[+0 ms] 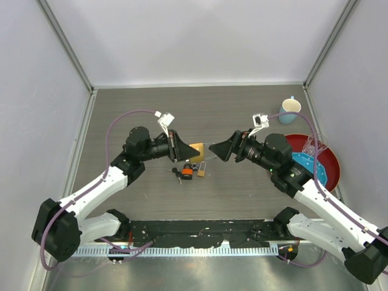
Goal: Lock with the key
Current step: Pick up the lock from the center of the board, then lock the lock.
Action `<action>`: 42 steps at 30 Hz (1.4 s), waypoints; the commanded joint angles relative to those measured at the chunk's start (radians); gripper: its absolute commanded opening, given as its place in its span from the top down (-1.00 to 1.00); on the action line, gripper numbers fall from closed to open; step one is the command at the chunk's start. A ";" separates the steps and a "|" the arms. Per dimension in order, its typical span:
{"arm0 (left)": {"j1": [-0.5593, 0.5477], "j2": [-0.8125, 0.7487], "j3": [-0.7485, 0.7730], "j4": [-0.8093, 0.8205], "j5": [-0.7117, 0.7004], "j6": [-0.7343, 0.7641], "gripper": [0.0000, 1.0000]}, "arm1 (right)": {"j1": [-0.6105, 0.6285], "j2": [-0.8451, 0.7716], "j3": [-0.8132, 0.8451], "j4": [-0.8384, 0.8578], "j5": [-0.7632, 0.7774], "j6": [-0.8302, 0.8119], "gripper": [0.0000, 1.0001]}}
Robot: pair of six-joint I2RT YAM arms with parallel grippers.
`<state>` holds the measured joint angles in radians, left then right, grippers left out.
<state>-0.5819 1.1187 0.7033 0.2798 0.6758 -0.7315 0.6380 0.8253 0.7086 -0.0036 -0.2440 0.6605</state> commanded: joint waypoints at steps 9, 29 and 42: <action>0.238 -0.036 -0.148 0.443 0.094 -0.371 1.00 | 0.003 0.168 0.155 -0.121 0.062 -0.114 -0.51; 0.271 -0.122 -0.166 0.348 0.099 -0.355 1.00 | 0.028 0.413 0.308 -0.058 0.015 -0.110 -0.26; 0.271 -0.142 -0.163 0.318 0.091 -0.348 0.99 | 0.043 0.457 0.325 -0.033 0.031 -0.122 0.12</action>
<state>-0.3176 1.0195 0.5079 0.5056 0.7601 -1.0691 0.6727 1.2846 0.9951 -0.1059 -0.2382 0.5510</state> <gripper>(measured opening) 0.227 0.455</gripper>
